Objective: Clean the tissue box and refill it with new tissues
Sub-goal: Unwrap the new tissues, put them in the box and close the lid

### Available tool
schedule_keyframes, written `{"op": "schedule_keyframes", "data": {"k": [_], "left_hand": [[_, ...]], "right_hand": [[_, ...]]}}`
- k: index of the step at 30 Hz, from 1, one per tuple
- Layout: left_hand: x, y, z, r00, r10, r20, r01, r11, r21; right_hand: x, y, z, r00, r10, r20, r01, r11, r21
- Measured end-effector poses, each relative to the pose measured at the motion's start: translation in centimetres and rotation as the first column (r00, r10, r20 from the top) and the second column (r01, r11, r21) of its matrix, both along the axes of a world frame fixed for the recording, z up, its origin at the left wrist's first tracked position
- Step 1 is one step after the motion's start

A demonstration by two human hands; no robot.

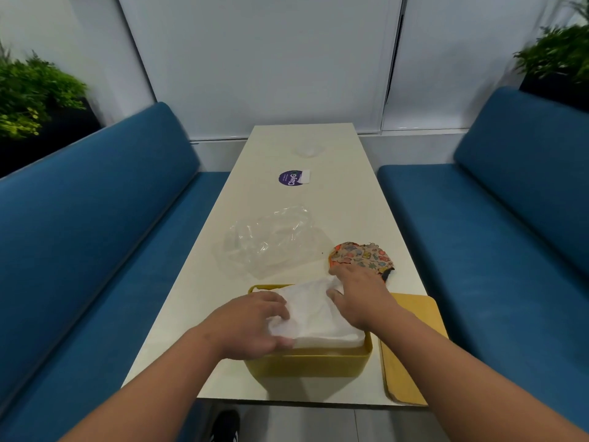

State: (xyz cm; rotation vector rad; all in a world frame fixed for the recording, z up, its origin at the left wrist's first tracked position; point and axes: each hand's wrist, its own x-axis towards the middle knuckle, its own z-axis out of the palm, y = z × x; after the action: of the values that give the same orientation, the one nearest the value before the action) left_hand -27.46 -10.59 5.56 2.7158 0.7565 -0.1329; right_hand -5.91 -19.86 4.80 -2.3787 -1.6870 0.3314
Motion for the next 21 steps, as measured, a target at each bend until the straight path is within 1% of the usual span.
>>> {"op": "schedule_keyframes", "data": {"k": [3,5,9,11,13,14,15,16,17,18,20,21], "left_hand": [[-0.5,0.4,0.3,0.998,-0.053,0.021,0.053,0.999,-0.001],[-0.5,0.9,0.4,0.997,-0.065,0.046,0.065,0.998,-0.001],[-0.3,1.5,0.4,0.998,-0.041,0.048,0.041,0.999,-0.005],[0.1,1.6,0.4,0.998,-0.028,0.055,0.027,1.0,0.011],[0.6,1.4,0.4,0.997,-0.02,0.076,0.017,0.999,0.039],[0.8,1.3,0.4,0.997,-0.02,0.079,0.015,0.998,0.053],[0.9,1.2,0.4,0.997,-0.023,0.079,0.018,0.998,0.062],[1.0,1.1,0.3,0.996,-0.032,0.078,0.027,0.997,0.067],[1.1,1.0,0.1,0.996,-0.043,0.074,0.038,0.997,0.074],[1.1,0.9,0.0,0.996,-0.053,0.071,0.047,0.996,0.081],[1.0,0.8,-0.2,0.996,-0.06,0.067,0.054,0.994,0.091],[0.9,0.8,-0.3,0.996,-0.058,0.065,0.052,0.995,0.087]], "right_hand": [[0.9,0.5,-0.2,0.998,-0.036,-0.044,0.034,0.998,-0.047],[1.1,0.8,0.0,0.995,-0.056,-0.086,0.054,0.998,-0.028],[1.1,0.8,0.4,0.983,-0.087,-0.162,0.091,0.996,0.017],[1.3,0.7,0.5,0.988,-0.072,-0.135,0.072,0.997,-0.007],[1.4,0.5,0.7,0.996,-0.065,-0.062,0.061,0.996,-0.057],[1.4,0.4,0.7,0.998,-0.064,-0.01,0.064,0.997,-0.043],[1.2,0.3,0.9,0.998,-0.054,0.039,0.053,0.998,0.021],[0.7,0.1,1.1,0.998,-0.023,0.055,0.016,0.993,0.115],[-0.1,-0.2,1.5,0.999,0.041,0.035,-0.047,0.979,0.2],[-0.9,-0.6,1.8,0.991,0.135,0.015,-0.135,0.963,0.235],[-2.3,-1.1,1.4,0.949,0.315,0.02,-0.313,0.932,0.181],[-2.6,-1.4,1.0,0.935,0.354,0.005,-0.352,0.927,0.13]]}}
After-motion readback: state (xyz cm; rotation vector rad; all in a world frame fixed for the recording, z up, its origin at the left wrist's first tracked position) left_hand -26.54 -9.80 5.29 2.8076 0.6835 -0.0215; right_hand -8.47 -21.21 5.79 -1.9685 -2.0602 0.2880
